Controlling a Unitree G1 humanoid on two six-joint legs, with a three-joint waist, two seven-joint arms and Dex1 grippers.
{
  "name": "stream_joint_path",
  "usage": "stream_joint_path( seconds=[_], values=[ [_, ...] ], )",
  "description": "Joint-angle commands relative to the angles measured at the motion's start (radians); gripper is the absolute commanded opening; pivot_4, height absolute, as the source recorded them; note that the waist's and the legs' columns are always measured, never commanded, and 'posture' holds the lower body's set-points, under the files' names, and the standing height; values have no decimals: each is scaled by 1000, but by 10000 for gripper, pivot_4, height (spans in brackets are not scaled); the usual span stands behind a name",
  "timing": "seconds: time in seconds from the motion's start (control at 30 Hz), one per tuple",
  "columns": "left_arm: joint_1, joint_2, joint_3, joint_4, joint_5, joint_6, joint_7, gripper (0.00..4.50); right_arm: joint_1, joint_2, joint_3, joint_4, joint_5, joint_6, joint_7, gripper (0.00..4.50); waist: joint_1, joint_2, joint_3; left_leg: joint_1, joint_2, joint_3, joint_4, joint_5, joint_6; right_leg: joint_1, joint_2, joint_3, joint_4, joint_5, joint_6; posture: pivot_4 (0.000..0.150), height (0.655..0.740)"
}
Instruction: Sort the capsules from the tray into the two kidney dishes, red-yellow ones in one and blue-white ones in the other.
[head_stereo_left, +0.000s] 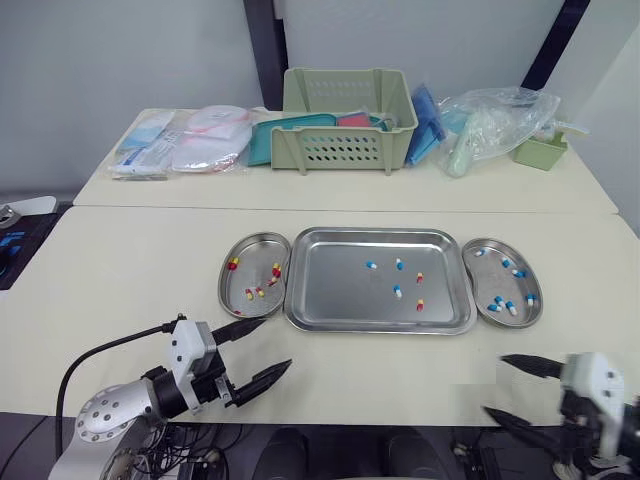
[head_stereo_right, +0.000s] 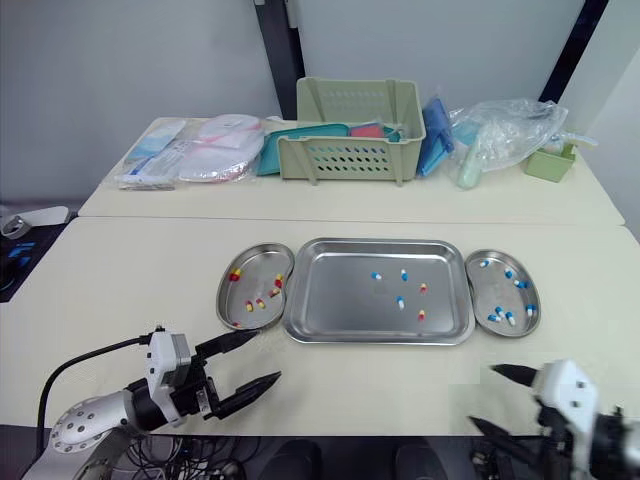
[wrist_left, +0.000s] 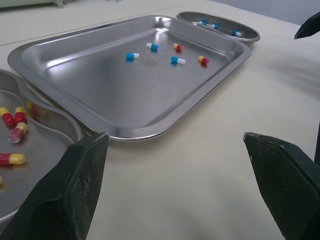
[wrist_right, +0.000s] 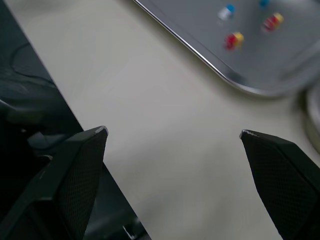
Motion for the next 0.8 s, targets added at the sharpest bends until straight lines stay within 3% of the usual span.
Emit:
stream_joint_path(
  seconds=[0.03, 0.17, 0.3, 0.37, 0.57, 0.8],
  values=[
    [-12, -6, -19, -28, 9, -19, 14, 44636, -166, 3, 130, -87, 5, 135, -144, 45000, 0, -1, 0, 0, 0, 0, 0, 0, 0, 0, 0, 0, 0, 0, 0, 1500, 7400],
    [-23, -13, -44, -34, 19, -20, 31, 44636, -411, 37, 316, -41, -52, 223, -251, 45000, 1, -2, 0, 0, 0, -1, 0, 0, 0, 0, 0, -1, 0, 0, 0, 1500, 7400],
    [-33, -21, -55, -38, 24, -20, 55, 45000, -531, 80, 411, 16, -93, 249, -304, 35725, 4, -2, 0, -1, 0, -1, 0, 0, 0, -1, 0, -1, 0, 0, 0, 1500, 7400],
    [-38, -22, -59, -43, 25, -17, 65, 45000, -577, 87, 459, 40, -120, 268, -323, 28370, 4, -2, 0, -2, 0, -2, 0, 0, 0, -1, 0, -1, -1, 0, 0, 1500, 7400],
    [-37, -25, -76, -50, 35, -22, 82, 45000, -736, 149, 573, 135, -192, 317, -383, 28370, -1, -2, 1, -1, 0, -2, 0, 0, 0, -2, 0, -1, 0, 0, 0, 1500, 7400],
    [-44, -29, -96, -54, 41, -28, 92, 45000, -1054, 246, 699, 372, -253, 459, -397, 28370, -5, -1, 1, -1, 0, -2, 0, 0, 0, -3, 0, -1, 1, 0, 0, 1500, 7400]
  ],
)
